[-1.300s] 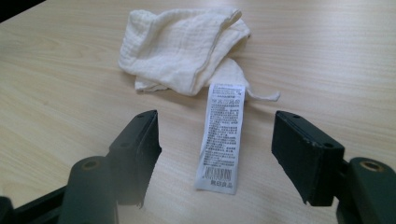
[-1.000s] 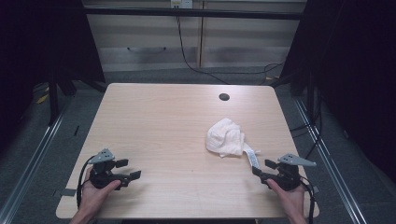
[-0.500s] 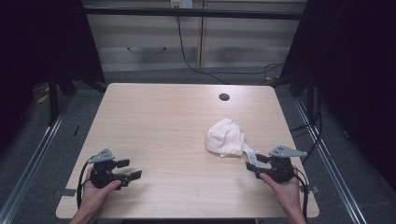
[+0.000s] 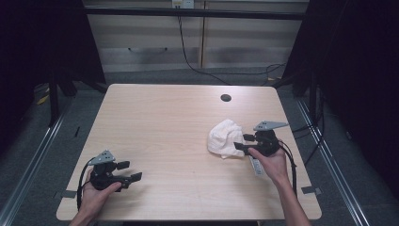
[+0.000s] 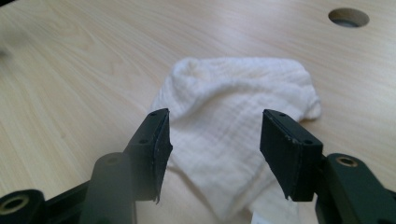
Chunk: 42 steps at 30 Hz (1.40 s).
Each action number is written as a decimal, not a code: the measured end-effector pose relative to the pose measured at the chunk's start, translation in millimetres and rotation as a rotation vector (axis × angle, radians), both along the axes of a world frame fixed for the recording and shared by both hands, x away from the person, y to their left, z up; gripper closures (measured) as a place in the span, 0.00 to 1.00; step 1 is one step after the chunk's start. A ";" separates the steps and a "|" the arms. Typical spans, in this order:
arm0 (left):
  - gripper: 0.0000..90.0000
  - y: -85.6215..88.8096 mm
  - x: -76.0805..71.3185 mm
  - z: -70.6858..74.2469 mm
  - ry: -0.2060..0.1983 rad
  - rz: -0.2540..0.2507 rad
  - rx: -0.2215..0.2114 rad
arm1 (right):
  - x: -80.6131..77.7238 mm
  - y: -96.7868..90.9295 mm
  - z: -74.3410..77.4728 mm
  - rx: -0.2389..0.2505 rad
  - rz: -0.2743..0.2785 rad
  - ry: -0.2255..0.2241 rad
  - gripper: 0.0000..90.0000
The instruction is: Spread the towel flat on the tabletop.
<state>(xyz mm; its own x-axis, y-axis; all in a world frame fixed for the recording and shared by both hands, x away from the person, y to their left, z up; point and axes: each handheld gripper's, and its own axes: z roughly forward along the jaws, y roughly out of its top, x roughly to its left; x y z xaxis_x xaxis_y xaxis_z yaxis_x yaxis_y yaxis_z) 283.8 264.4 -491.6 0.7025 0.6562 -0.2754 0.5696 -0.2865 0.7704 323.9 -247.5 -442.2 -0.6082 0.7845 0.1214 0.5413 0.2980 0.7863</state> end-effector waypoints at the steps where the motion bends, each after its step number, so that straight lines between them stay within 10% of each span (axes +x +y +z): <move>1: 0.22 -0.2 -0.3 0.1 0.000 -0.001 0.000 | 4.6 0.7 2.0 0.018 -0.002 0.002 0.45; 8: 0.22 -0.6 -0.1 -0.6 -0.006 -0.003 0.013 | 30.4 6.3 6.6 0.015 0.020 0.040 0.40; 19: 0.24 0.4 -0.8 -1.2 -0.011 -0.009 0.022 | 61.5 23.5 -36.6 -0.066 0.031 0.146 0.33; 42: 0.24 0.3 0.3 -1.5 -0.011 0.000 0.023 | 41.0 51.6 -52.8 -0.039 0.105 0.188 0.72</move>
<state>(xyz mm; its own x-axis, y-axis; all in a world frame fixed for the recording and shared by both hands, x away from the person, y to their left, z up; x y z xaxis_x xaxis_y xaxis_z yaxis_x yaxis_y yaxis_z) 284.1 264.7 -493.1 0.7054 0.6623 -0.2526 0.5610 -0.3039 0.7700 364.9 -195.8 -495.0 -0.6561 0.7247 0.2107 0.6418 0.3888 0.6611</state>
